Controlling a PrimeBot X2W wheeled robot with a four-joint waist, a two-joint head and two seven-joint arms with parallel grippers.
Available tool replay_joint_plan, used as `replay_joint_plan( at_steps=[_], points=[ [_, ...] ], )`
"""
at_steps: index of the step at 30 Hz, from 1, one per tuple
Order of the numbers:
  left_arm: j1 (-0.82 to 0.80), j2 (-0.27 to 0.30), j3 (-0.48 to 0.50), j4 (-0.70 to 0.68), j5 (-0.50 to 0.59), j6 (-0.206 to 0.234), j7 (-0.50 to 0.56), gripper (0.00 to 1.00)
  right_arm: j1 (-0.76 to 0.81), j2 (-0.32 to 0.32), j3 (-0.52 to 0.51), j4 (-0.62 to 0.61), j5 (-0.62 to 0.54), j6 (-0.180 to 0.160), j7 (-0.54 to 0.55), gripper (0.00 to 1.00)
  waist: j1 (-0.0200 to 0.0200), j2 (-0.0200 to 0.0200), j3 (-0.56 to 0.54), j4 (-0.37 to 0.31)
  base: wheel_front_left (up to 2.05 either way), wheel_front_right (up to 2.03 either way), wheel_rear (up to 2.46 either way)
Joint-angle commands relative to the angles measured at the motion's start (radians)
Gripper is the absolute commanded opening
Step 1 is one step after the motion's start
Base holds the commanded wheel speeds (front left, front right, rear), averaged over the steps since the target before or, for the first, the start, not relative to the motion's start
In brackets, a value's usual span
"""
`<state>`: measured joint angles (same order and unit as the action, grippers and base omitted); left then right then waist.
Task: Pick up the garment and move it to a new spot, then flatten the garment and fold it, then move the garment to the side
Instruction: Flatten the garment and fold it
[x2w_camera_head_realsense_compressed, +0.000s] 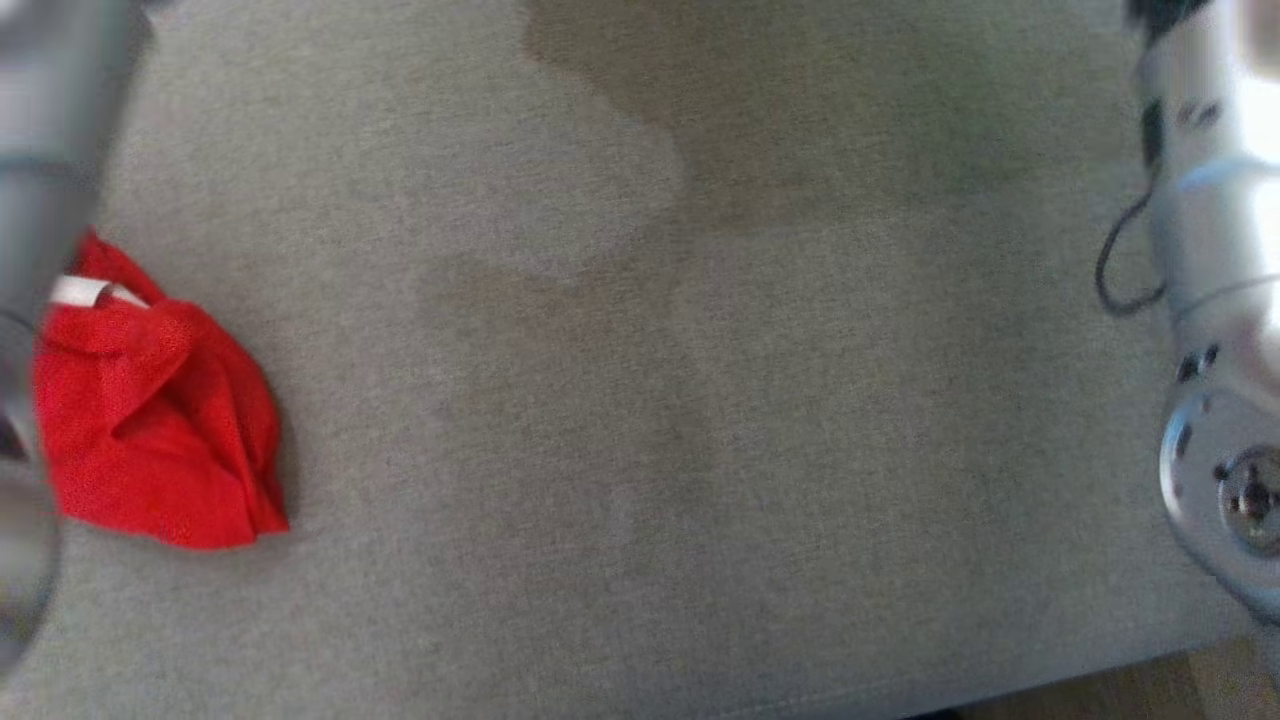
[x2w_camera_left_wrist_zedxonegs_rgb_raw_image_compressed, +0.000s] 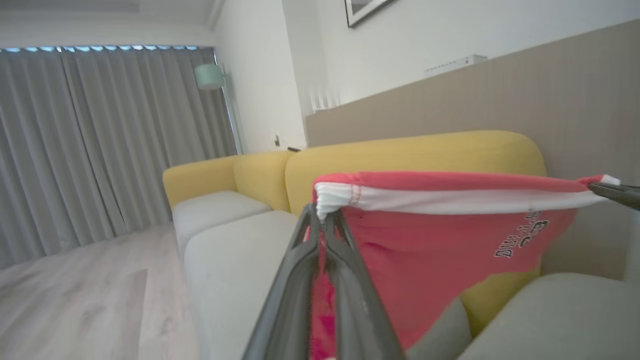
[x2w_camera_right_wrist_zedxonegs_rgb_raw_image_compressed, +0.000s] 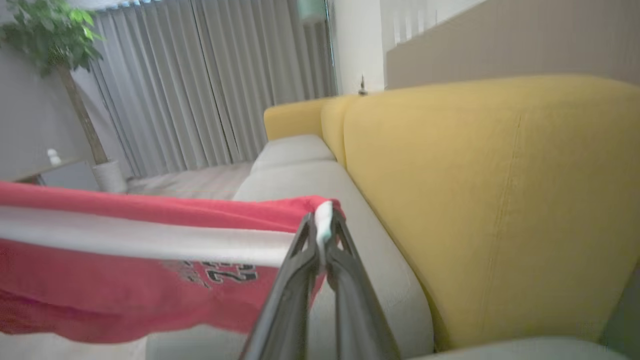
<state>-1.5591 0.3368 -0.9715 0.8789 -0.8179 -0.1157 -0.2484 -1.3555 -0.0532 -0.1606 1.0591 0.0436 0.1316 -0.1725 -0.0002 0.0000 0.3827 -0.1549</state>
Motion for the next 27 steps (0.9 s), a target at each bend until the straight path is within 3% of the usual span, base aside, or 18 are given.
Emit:
replay_joint_plan(
  at_steps=[1,5,11,20,27],
  points=[
    [0.02,0.031,0.012,0.001,-0.013,-0.005,-0.007,0.0,0.023,-0.003,-0.003,0.013,-0.018,-0.001,-0.005,0.0,0.0002,0.0,-0.007,0.01,0.0,0.0,0.0],
    [0.201,0.024,-0.085,-0.023,-0.035,-0.014,0.026,0.0,0.109,-0.035,0.02,0.119,-0.051,-0.001,0.033,0.0,0.0002,0.0,-0.036,0.029,0.0,0.0,0.0],
    [0.404,0.108,-0.242,-0.194,-0.125,-0.015,0.08,0.0,0.227,-0.094,0.114,0.198,-0.039,-0.001,0.117,0.0,0.0002,0.0,-0.096,0.061,0.0,0.0,0.0],
    [0.634,0.169,-0.293,-0.364,-0.151,-0.013,0.06,0.0,0.391,-0.178,0.295,0.217,0.087,-0.001,0.273,0.0,0.0002,0.0,-0.219,0.077,0.0,0.0,0.0],
    [0.771,0.171,-0.301,-0.469,-0.13,0.051,0.06,0.0,0.522,-0.258,0.381,0.148,0.24,-0.001,0.384,0.0,0.0002,0.0,-0.311,0.073,0.0,0.0,0.0]
  ],
)
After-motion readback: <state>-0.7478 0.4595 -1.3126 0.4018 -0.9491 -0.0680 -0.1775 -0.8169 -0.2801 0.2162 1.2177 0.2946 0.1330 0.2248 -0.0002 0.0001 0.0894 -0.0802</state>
